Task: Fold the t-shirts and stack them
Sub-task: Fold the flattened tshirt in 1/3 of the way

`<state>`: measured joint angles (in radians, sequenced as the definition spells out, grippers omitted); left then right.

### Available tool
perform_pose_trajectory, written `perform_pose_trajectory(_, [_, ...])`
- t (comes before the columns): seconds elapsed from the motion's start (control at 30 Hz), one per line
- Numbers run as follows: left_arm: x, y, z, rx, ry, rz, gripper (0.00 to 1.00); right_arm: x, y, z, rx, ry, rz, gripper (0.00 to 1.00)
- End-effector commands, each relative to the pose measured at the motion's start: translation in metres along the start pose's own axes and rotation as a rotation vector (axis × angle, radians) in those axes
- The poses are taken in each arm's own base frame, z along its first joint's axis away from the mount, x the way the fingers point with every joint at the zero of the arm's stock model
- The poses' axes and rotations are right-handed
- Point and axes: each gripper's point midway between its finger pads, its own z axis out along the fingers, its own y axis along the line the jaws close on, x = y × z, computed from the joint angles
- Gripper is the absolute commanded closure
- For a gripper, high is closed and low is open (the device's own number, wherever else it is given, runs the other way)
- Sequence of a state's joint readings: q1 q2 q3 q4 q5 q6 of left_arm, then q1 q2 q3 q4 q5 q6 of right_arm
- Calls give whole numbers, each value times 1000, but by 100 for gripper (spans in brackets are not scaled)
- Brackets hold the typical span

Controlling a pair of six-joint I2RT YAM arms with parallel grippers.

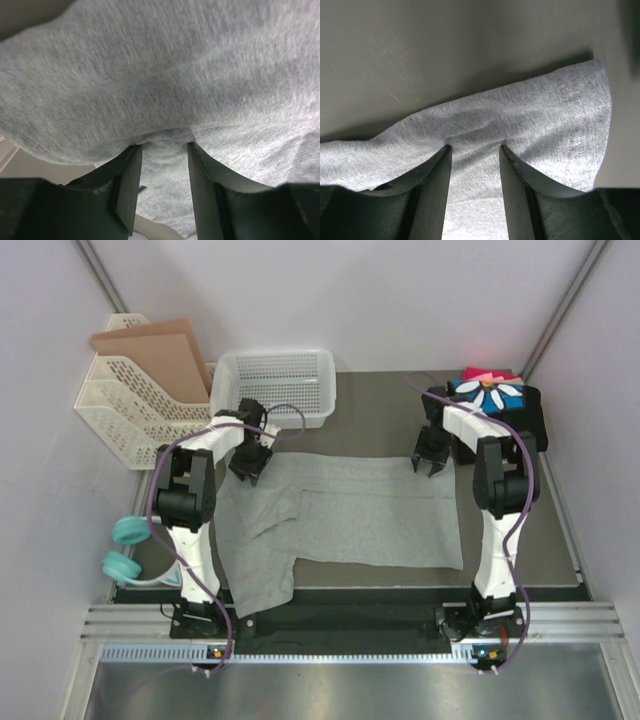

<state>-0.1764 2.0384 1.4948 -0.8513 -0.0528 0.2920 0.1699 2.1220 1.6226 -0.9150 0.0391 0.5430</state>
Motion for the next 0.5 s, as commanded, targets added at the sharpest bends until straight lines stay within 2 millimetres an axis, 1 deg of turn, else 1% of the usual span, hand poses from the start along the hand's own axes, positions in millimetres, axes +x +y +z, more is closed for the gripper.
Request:
perform_pose_trajectory(0.0, [-55, 17, 6, -47, -197, -62, 53, -69, 12, 24, -43, -214, 37, 57])
perform_pose_trajectory(0.13, [-55, 16, -3, -48, -224, -66, 54, -82, 15, 13, -50, -255, 26, 56])
perform_pose_trajectory(0.17, [-56, 17, -9, -54, -241, -65, 54, -86, 15, 8, -51, -270, 27, 56])
perform_pose_trajectory(0.23, [-58, 18, -15, -61, -256, -58, 54, -87, 15, 4, -54, -270, 29, 55])
perform_pose_trajectory(0.27, [-60, 21, -23, -72, -277, -57, 54, -88, 17, -2, -62, -278, 27, 56])
perform_pose_trajectory(0.33, [-66, 24, -32, -87, -306, -50, 54, -86, 17, -8, -71, -273, 28, 53])
perform_pose_trajectory(0.37, [-70, 27, -41, -101, -326, -49, 54, -86, 19, -17, -80, -286, 29, 52])
perform_pose_trajectory(0.43, [-78, 33, -55, -126, -359, -42, 54, -85, 15, -28, -63, -297, 29, 47])
perform_pose_trajectory(0.47, [-78, 35, -66, -135, -365, -39, 54, -86, 13, -44, -66, -323, 31, 45])
